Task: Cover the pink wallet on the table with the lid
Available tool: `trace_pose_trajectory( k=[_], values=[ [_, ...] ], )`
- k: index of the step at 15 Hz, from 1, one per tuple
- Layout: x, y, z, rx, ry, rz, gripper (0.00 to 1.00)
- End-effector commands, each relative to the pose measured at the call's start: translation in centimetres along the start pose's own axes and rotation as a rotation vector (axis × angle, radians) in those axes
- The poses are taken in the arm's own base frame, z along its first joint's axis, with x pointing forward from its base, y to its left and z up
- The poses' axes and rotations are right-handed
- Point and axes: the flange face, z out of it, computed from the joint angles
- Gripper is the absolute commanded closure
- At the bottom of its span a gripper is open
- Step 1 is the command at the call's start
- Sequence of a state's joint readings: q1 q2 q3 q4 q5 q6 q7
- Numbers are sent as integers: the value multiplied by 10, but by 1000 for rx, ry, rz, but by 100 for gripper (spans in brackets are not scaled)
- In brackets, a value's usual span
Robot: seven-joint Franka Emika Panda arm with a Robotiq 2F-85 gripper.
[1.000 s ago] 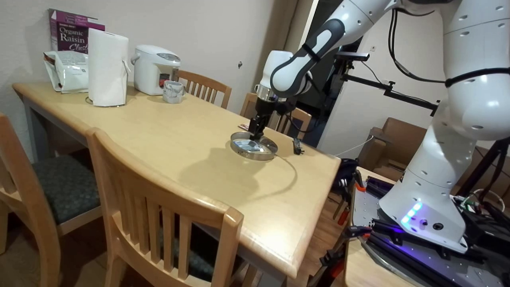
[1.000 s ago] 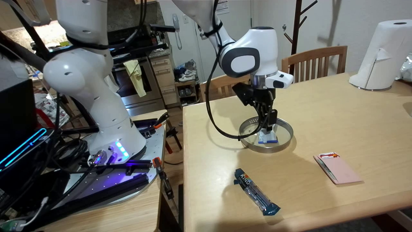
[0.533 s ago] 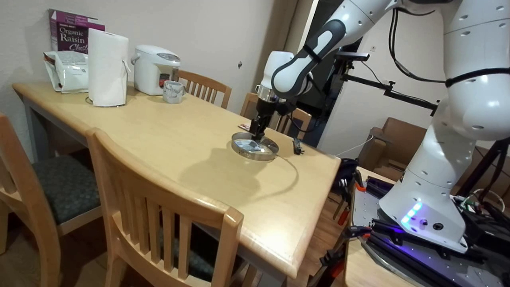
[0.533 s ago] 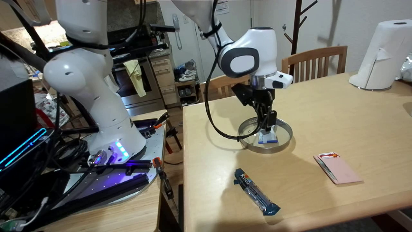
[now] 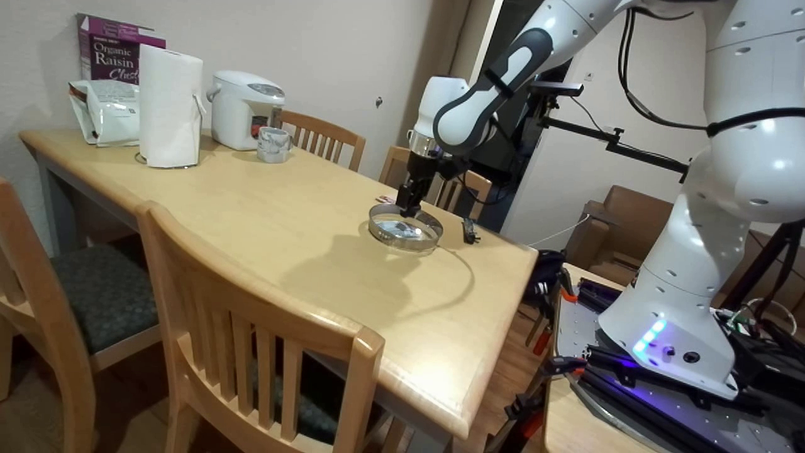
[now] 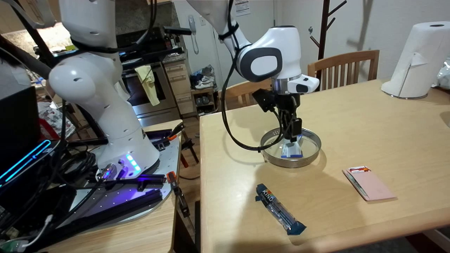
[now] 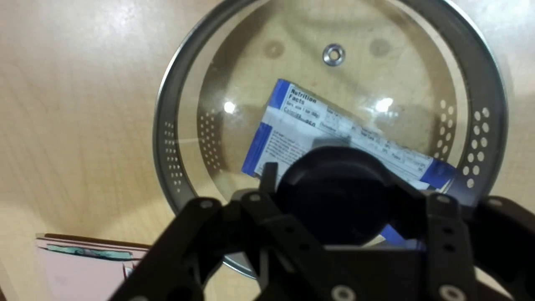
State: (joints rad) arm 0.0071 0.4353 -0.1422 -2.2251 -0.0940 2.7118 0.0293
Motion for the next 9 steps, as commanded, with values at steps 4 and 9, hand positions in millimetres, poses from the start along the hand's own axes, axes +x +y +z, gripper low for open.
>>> trace_pose_trajectory(
  k=[4,9],
  values=[
    [-5,7,-41,-2,57,29,69],
    [4,22,-60,9,70,51,69]
  ],
)
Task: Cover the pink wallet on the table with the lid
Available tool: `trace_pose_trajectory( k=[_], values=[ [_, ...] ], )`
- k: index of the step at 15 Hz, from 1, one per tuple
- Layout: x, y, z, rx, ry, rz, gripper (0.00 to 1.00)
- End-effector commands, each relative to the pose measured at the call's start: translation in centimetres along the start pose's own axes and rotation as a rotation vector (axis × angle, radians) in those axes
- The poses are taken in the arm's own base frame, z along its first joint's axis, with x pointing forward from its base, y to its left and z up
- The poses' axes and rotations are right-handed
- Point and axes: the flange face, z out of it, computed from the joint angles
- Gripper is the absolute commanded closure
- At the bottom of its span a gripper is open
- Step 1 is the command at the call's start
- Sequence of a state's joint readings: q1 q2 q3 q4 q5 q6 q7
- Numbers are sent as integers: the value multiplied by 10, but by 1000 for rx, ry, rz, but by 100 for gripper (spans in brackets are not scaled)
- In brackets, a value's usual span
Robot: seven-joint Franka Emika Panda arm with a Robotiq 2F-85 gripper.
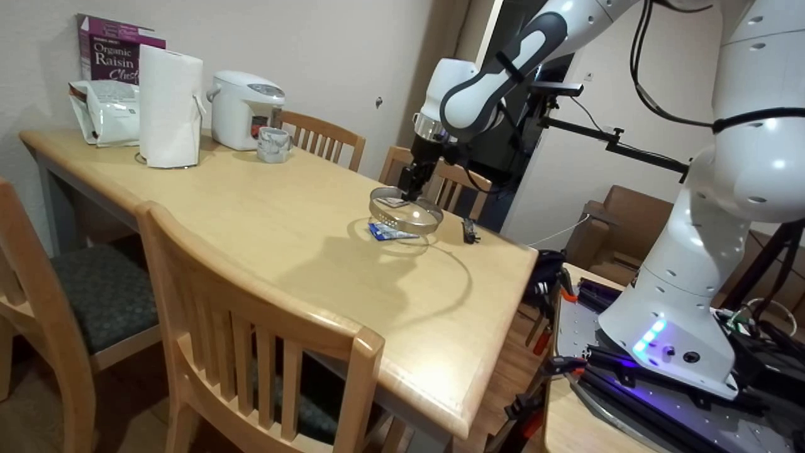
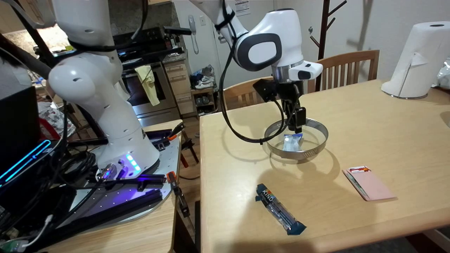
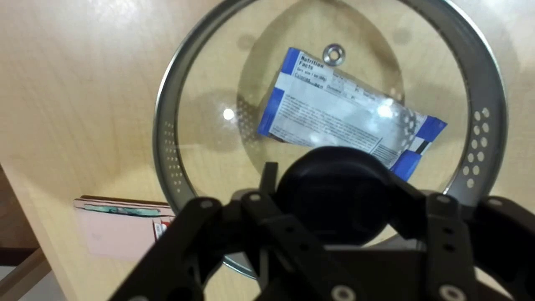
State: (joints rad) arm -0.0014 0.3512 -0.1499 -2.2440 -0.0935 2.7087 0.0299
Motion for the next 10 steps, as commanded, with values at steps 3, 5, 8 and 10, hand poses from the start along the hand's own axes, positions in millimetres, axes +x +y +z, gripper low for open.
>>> trace_pose_trajectory(
  k=[3,5,8,10],
  values=[
    [8,19,-30,3,17,35,69],
    [15,25,-35,5,14,34,69],
    [32,36,-43,11,-4,43,69],
    [45,43,-49,17,-15,52,69]
  ],
)
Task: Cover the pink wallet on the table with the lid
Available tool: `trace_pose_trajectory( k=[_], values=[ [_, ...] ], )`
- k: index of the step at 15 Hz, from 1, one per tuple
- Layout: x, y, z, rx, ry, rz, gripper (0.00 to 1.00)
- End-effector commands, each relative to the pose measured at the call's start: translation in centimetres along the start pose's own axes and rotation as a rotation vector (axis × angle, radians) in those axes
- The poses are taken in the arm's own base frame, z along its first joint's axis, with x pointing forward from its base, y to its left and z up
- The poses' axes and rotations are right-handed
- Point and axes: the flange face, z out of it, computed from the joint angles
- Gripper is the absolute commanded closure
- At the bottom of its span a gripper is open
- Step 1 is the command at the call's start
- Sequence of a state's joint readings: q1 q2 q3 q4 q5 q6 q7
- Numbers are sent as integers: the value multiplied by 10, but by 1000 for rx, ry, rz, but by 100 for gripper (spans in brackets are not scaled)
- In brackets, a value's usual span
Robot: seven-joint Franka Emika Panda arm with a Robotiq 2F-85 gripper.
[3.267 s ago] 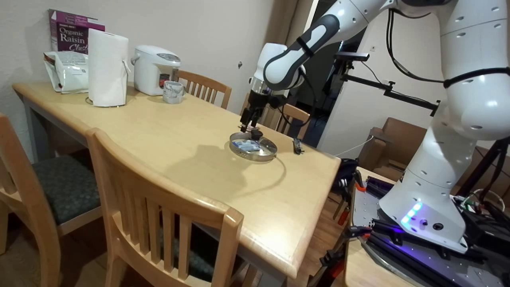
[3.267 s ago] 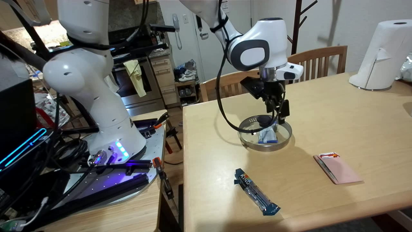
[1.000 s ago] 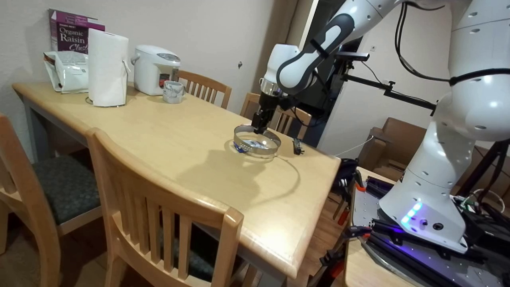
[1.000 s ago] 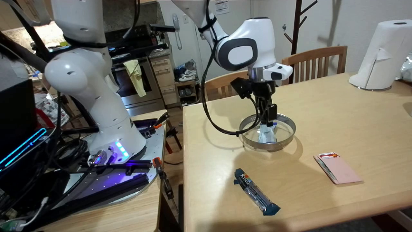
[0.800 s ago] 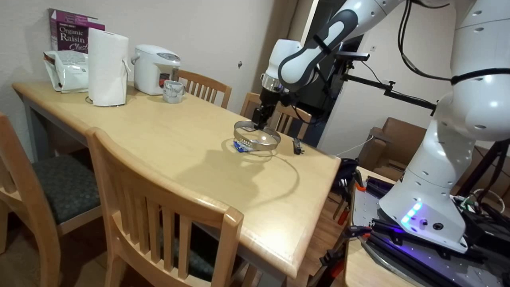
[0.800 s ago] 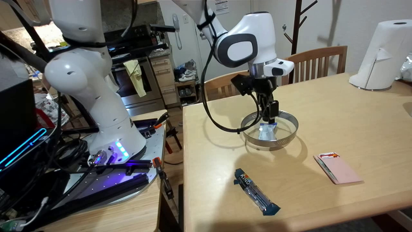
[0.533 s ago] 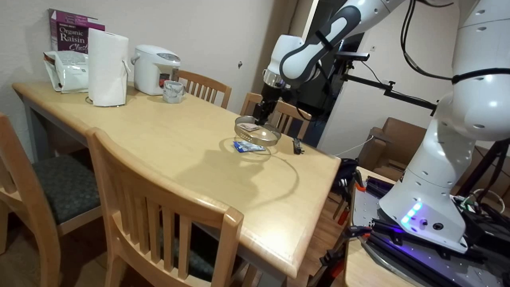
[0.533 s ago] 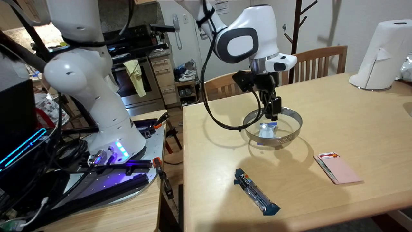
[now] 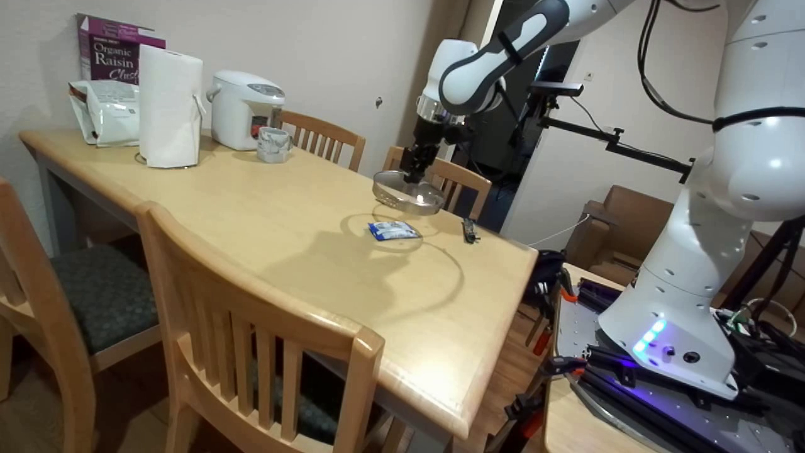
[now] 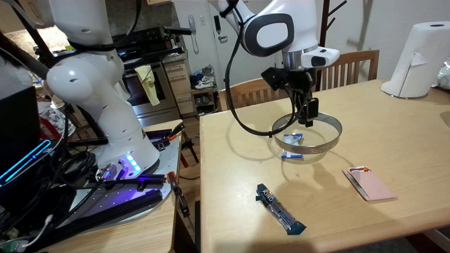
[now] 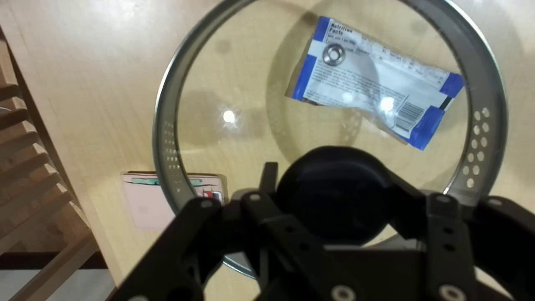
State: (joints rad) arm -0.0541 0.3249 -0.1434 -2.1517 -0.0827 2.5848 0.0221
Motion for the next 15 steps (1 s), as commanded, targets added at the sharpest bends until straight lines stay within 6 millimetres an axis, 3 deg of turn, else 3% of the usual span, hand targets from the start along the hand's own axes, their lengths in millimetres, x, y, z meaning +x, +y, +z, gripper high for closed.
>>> trace_pose_trajectory(
  k=[1,8,15],
  values=[
    [27,13,-19,24,-11,-3,69],
    [64,31,-19,28,-22,37,69],
    [82,56,-5,50,-35,96,69]
  ],
)
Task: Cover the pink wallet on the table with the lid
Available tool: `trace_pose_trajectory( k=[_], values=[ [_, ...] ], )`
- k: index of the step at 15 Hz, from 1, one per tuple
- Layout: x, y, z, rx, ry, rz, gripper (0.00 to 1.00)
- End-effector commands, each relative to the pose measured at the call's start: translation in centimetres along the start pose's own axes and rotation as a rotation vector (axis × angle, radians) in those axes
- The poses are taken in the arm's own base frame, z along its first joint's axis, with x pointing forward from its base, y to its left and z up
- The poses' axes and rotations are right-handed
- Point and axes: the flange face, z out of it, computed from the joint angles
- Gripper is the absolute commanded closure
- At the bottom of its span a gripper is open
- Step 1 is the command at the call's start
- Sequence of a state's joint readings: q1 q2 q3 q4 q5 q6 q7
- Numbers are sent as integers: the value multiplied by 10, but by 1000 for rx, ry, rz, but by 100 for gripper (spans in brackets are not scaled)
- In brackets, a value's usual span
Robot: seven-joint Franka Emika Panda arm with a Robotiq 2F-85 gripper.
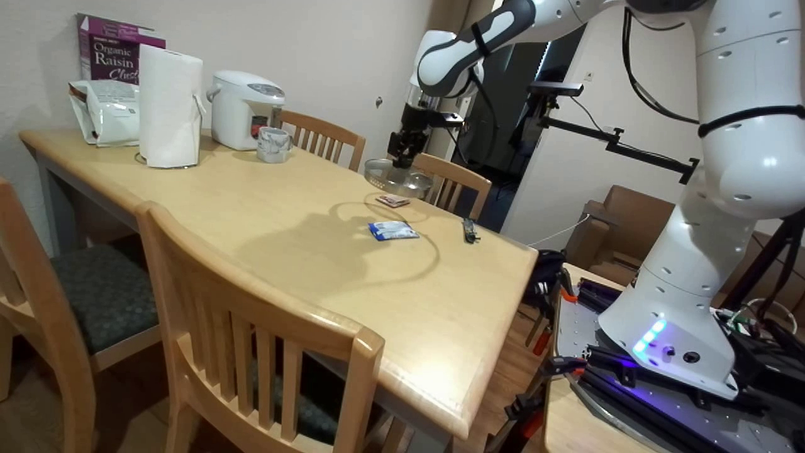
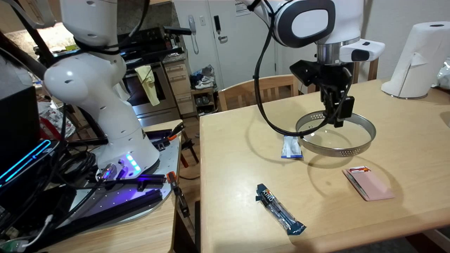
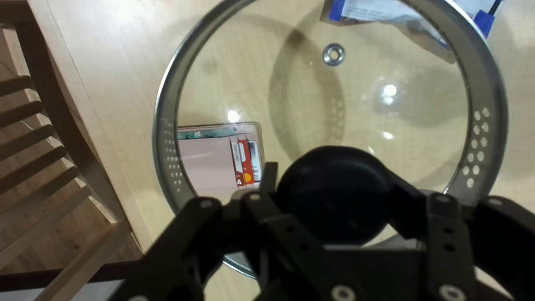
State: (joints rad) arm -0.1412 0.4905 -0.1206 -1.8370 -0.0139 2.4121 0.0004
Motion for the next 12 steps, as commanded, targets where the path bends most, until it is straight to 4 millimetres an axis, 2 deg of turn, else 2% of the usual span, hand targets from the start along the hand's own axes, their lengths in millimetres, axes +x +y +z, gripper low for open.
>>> trace_pose_trajectory(
  k=[1,12],
  values=[
    [13,14,-3,32,-7,11,69],
    [15,50,15,69,-21,86,69]
  ],
)
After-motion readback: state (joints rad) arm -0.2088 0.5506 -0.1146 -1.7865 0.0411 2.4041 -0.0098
